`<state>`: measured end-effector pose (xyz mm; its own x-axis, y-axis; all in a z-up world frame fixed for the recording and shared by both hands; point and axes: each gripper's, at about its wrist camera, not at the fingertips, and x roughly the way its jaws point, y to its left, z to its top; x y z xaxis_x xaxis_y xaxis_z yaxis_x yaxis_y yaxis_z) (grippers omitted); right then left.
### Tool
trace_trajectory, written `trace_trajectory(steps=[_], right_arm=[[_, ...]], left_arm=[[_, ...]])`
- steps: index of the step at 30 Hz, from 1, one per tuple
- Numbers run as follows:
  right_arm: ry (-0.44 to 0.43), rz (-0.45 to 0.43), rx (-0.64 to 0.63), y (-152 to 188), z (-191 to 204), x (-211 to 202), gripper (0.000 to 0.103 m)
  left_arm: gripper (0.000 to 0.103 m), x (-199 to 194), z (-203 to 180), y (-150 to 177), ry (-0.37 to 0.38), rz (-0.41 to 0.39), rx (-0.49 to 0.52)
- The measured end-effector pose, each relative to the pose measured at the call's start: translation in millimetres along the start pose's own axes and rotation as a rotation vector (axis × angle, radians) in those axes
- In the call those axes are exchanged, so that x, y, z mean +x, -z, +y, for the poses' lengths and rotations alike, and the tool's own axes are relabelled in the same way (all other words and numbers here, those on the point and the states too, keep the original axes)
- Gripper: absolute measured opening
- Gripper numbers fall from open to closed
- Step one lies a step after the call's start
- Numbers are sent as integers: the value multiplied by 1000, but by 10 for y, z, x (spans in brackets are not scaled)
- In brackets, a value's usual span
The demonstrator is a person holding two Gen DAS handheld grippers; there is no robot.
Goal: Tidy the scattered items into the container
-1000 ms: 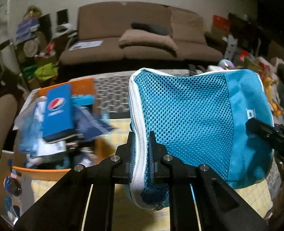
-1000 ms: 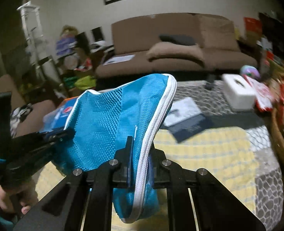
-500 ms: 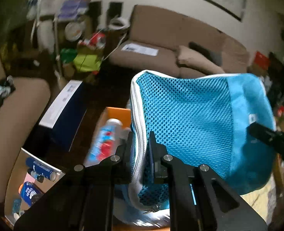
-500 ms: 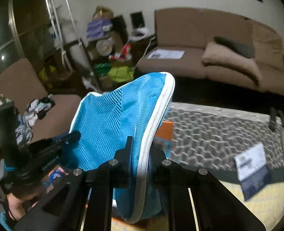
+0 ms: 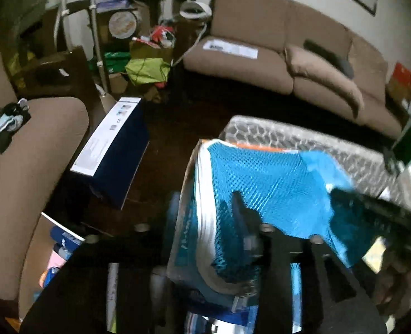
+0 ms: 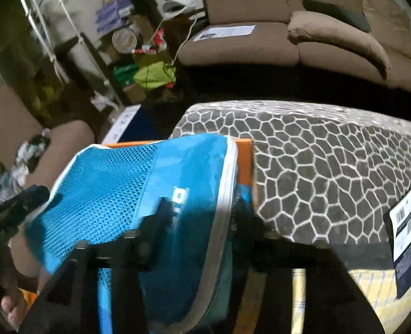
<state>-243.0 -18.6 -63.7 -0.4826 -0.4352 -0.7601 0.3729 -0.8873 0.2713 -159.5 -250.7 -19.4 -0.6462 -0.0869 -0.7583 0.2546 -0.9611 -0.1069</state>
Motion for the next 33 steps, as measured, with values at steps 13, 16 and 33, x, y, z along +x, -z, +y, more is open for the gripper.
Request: trace_trajectory(steps=[13,16,33], right_arm=[[235,-95,-444,478,-473,-1056,88],[124,-19,-639,759,-647,-814,86],[-293,404,-434,282,-1001,902,75]], left_arm=[[68,-840,275,256,72,-72,-156],[75,-838,348,318,112,-34,-210],[79,-580,395,129,131,-96,-292]])
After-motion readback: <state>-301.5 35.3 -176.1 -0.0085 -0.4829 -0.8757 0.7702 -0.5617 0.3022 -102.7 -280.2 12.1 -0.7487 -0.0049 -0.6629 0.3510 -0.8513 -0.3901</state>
